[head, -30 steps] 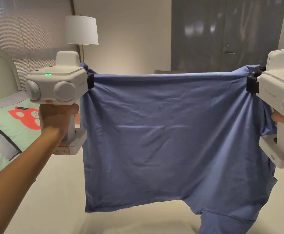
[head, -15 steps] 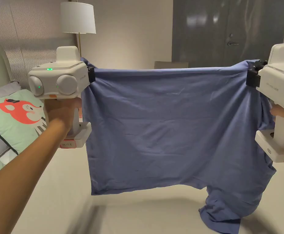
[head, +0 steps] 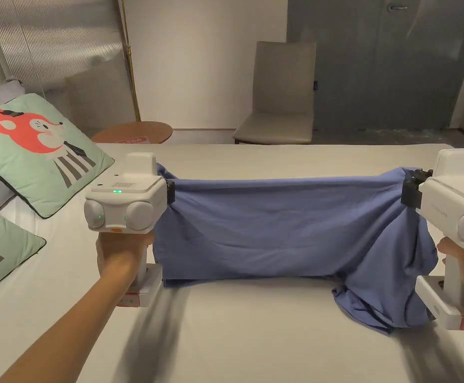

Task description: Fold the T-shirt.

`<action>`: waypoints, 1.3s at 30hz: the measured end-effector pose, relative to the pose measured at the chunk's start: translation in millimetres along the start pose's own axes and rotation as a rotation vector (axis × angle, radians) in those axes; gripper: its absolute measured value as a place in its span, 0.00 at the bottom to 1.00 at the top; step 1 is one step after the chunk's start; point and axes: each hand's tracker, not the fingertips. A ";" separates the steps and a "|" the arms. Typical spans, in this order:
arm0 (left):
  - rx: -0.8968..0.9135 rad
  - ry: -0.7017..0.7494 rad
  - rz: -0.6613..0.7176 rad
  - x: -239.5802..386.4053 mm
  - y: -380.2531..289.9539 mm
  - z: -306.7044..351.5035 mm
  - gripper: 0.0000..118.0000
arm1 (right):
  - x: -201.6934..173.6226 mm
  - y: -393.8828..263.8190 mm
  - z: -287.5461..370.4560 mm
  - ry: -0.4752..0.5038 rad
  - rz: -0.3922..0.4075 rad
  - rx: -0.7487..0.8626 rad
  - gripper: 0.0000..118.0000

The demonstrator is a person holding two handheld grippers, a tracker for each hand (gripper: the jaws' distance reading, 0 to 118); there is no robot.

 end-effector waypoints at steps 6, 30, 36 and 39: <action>-0.081 -0.005 0.002 1.9 -53.2 28.9 0.01 | 4.2 -51.8 25.9 0.003 -0.038 -0.080 0.07; -0.321 -0.041 0.119 -49.1 -244.1 271.5 0.01 | -3.9 -231.8 294.6 0.032 -0.152 -0.356 0.07; -0.425 -0.032 0.116 -61.1 -280.8 312.0 0.01 | -8.8 -273.5 328.0 0.047 -0.163 -0.469 0.07; -0.488 -0.023 0.119 -66.0 -294.9 320.3 0.01 | -11.6 -288.8 333.1 0.042 -0.165 -0.524 0.07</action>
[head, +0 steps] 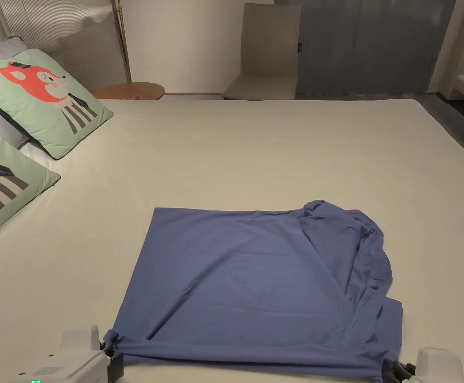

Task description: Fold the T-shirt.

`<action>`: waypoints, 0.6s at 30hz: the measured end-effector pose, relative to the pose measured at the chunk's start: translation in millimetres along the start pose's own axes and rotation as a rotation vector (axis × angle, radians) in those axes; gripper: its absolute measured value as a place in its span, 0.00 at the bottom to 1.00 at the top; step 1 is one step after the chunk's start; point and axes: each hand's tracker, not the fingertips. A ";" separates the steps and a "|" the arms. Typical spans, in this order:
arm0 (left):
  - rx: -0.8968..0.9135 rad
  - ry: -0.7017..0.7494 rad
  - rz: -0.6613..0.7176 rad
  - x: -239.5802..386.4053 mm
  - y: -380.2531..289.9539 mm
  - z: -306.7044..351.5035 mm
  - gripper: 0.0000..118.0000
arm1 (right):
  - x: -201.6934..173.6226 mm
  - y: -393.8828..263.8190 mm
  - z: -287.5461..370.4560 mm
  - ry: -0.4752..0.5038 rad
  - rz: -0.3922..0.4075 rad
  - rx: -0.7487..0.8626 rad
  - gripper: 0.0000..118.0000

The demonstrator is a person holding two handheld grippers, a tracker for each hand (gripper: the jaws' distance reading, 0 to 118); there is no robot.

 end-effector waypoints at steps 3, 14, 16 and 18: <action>-0.015 -0.002 -0.012 -1.6 -7.5 -3.3 0.01 | -4.1 -2.0 0.7 -0.004 -0.006 -0.011 0.07; 0.234 -0.041 0.028 26.0 66.6 44.4 0.93 | -4.7 98.9 56.8 -0.066 0.000 0.275 0.91; 0.310 -0.057 0.015 39.5 85.9 62.4 0.93 | -4.4 118.4 69.1 -0.100 0.040 0.358 0.91; 0.407 -0.072 0.008 48.8 98.5 77.1 0.93 | -9.7 129.7 82.0 -0.131 0.087 0.440 0.91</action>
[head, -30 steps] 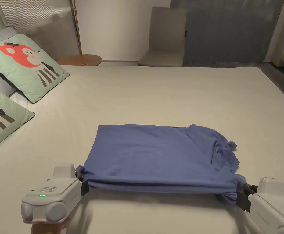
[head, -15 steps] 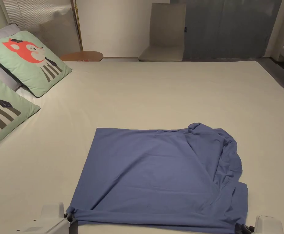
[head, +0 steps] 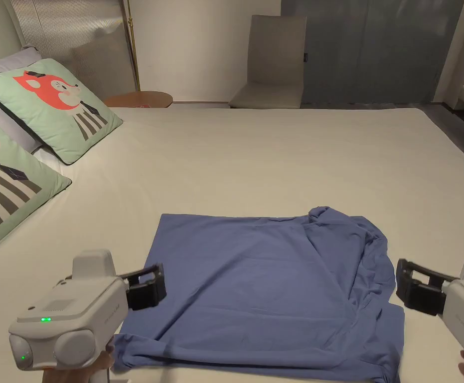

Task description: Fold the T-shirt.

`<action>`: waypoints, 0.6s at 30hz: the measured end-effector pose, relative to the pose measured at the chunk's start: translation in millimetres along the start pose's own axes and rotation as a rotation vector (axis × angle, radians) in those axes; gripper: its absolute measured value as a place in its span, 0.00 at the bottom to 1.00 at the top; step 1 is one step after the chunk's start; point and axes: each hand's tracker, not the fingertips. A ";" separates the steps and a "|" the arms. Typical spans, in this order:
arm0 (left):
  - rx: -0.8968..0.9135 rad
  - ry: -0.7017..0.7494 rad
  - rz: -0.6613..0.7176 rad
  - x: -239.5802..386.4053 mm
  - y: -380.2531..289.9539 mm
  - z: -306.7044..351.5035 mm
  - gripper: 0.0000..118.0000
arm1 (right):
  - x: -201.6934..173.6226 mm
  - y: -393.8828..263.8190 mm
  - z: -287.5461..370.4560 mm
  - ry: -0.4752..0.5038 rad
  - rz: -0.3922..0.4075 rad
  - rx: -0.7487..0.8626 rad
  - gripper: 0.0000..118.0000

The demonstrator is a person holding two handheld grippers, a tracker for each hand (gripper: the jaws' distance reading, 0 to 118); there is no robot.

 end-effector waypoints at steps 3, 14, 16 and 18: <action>0.091 -0.020 -0.007 13.4 15.7 7.9 0.93 | -6.5 14.0 12.1 -0.005 0.046 0.096 0.91; 0.174 -0.057 -0.007 28.8 20.1 17.6 0.00 | -22.6 17.4 36.3 -0.038 0.057 0.174 0.01; 0.172 -0.048 -0.007 29.5 20.2 17.6 0.00 | -21.8 17.9 36.4 -0.033 0.049 0.170 0.01; 0.162 -0.051 -0.018 28.5 20.3 14.3 0.00 | -21.5 17.6 34.1 -0.031 0.045 0.170 0.01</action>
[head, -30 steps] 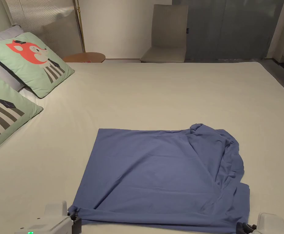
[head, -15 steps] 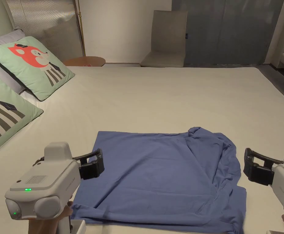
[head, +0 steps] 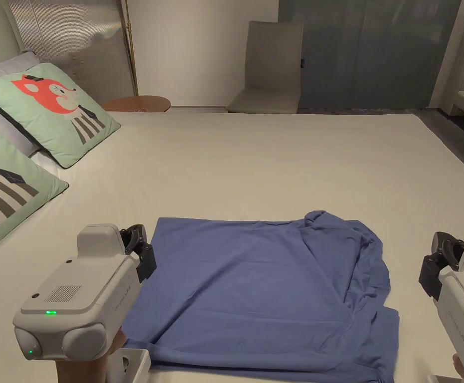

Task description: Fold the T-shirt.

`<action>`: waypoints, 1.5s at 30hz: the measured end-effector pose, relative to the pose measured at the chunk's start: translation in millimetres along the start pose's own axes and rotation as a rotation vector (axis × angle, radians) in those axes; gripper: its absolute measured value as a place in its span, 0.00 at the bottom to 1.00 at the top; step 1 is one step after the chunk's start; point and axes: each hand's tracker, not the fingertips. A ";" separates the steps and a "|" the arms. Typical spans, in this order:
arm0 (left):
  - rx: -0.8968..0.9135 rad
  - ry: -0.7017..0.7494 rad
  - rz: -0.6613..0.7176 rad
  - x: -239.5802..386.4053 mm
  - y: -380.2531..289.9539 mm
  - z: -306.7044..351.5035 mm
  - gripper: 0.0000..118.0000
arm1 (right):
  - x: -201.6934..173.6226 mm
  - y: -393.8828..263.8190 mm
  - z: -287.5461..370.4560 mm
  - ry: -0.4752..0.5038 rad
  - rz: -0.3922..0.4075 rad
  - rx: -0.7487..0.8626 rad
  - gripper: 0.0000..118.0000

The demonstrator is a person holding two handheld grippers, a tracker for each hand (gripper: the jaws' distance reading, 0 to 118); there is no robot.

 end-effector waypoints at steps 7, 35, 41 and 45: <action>-0.040 -0.003 -0.030 -3.5 -0.2 -17.6 0.00 | -0.7 3.0 -8.3 0.009 0.000 -0.008 0.01; -0.672 0.127 0.077 -71.2 -124.1 -37.7 0.44 | 6.2 -15.0 -17.9 0.028 -0.015 -0.099 0.01; -0.675 0.087 0.103 -65.0 -127.9 -36.8 0.02 | 4.4 -19.5 -12.9 0.032 -0.015 -0.131 0.01; -0.640 0.068 0.063 -65.5 -119.0 -35.3 0.02 | 10.2 -35.6 -18.0 0.044 -0.046 -0.248 0.01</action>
